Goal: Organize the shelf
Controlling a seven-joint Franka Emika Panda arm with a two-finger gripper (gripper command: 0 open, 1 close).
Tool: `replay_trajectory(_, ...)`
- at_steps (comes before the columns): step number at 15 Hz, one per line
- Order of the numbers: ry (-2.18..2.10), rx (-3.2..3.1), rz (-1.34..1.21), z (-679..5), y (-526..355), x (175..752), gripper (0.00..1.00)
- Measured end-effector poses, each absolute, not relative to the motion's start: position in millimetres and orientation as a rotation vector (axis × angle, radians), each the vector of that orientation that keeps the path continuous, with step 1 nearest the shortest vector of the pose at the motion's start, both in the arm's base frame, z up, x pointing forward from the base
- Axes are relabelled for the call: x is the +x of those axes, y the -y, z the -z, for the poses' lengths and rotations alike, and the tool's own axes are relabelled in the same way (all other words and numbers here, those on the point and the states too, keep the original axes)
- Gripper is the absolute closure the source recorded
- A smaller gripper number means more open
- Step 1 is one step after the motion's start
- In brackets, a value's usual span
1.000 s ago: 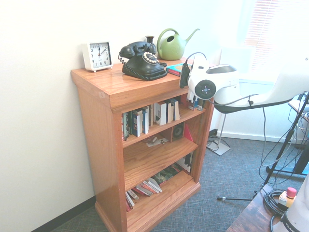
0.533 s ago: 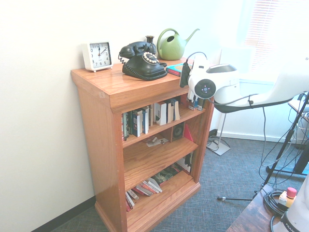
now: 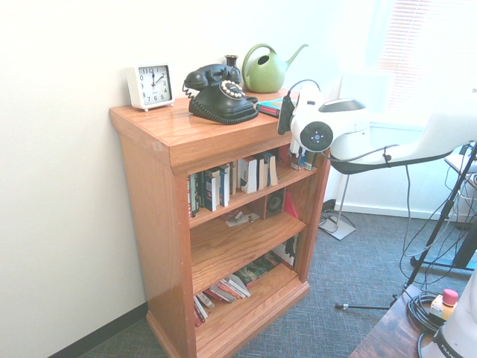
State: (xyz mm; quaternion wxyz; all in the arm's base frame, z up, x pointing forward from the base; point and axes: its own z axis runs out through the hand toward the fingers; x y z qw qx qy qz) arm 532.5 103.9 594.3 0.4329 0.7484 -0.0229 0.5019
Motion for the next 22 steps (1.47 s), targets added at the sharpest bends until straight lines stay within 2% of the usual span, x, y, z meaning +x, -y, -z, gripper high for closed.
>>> replay_trajectory(4, 0.175, 1.932, -1.289, -623, -102, 517, 1.0)
replay_trajectory(7, 0.322, 1.989, -1.324, -678, -78, 467, 1.0)
replay_trajectory(10, 0.423, 2.05, -1.332, -697, -47, 417, 1.0)
replay_trajectory(17, 0.699, 2.37, -1.339, -647, -5, 335, 1.0)
replay_trajectory(22, 0.85, 2.516, -1.294, -578, 24, 336, 1.0)
